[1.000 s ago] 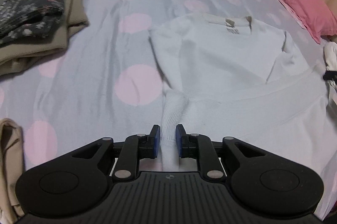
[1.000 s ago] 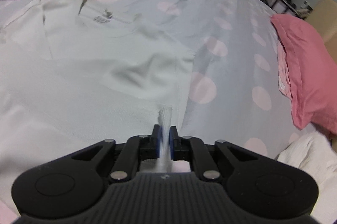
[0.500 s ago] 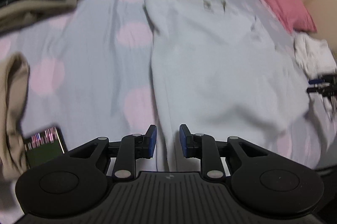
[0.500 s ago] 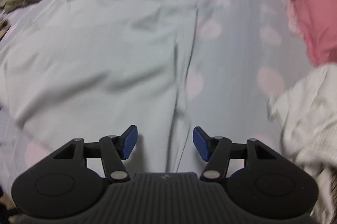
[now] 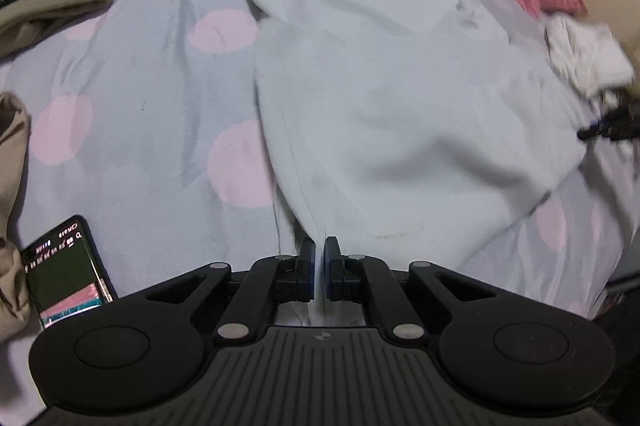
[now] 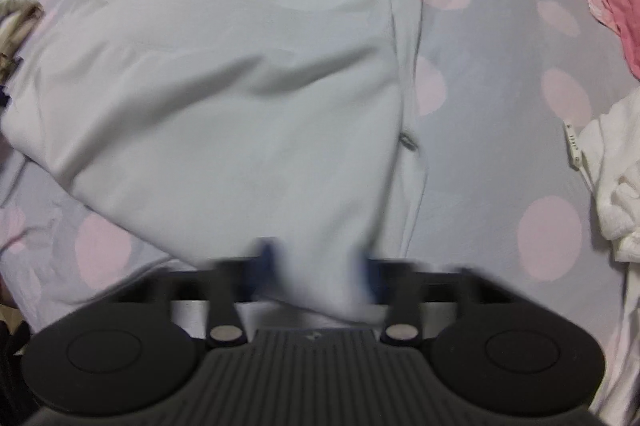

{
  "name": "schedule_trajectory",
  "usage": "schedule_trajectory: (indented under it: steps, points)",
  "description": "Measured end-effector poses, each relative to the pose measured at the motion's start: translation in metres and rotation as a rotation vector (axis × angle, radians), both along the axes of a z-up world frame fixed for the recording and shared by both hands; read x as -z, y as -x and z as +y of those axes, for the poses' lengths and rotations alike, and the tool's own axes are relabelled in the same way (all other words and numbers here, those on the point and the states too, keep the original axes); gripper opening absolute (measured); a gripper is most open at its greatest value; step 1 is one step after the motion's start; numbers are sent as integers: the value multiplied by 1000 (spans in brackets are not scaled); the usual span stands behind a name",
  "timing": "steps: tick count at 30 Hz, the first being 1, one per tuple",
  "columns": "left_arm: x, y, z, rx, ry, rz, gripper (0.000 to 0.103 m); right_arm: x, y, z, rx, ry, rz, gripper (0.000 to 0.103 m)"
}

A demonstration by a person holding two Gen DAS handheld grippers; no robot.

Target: Fold clothes

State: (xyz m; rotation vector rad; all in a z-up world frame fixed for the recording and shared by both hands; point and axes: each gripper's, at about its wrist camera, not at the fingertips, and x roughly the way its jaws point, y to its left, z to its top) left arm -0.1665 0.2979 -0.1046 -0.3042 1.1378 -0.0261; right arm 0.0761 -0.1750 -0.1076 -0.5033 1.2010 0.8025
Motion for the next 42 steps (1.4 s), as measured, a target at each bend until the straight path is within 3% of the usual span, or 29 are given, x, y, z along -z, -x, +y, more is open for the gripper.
schedule_trajectory:
  steps: [7, 10, 13, 16, 18, 20, 22, 23, 24, 27, 28, 31, 33, 35, 38, 42]
  points:
    - [-41, 18, 31, -50, 46, -85, 2, -45, -17, -29, 88, -111, 60, 7]
    - [-43, 22, 36, -58, 42, -76, 2, -60, -19, -42, 115, -155, 60, 6]
    - [-21, 14, 21, -1, -9, 9, 2, -47, -18, -41, 124, -118, 62, 6]
    - [6, 8, -5, 95, -89, 106, 2, -15, -8, -23, 57, 11, 93, 7]
    - [8, 6, -10, 118, -103, 121, 3, -2, -3, -14, 18, 71, 93, 7]
    - [9, 5, -13, 137, -117, 137, 10, 2, 0, -10, -2, 92, 72, 9]
    - [1, 3, -10, 128, -141, 156, 19, -3, 2, -8, -8, 118, 24, 25]
    - [-4, 2, -8, 123, -156, 163, 23, -8, 3, -6, -12, 136, -12, 40]
    - [-11, 1, -7, 117, -191, 155, 24, -14, 5, -4, -19, 156, -53, 44]
    - [-41, -8, -18, 104, -321, 68, 24, -38, 11, 9, -25, 138, -191, 43]
    - [-49, -14, -22, 101, -306, 22, 24, -45, 14, 16, -37, 112, -229, 43]
    - [-71, -32, -38, 98, -230, -117, 24, -54, 28, 47, -134, 23, -283, 41]
    - [-72, -46, -55, 121, -126, -210, 24, -51, 45, 70, -225, -24, -308, 41]
    - [-60, -62, -77, 178, -57, -250, 24, -43, 62, 96, -346, -76, -303, 40]
    - [-31, -81, -112, 269, -119, -236, 24, -25, 85, 128, -495, -100, -307, 34]
    - [9, -90, -146, 432, -285, -147, 24, 4, 98, 147, -616, -85, -314, 34]
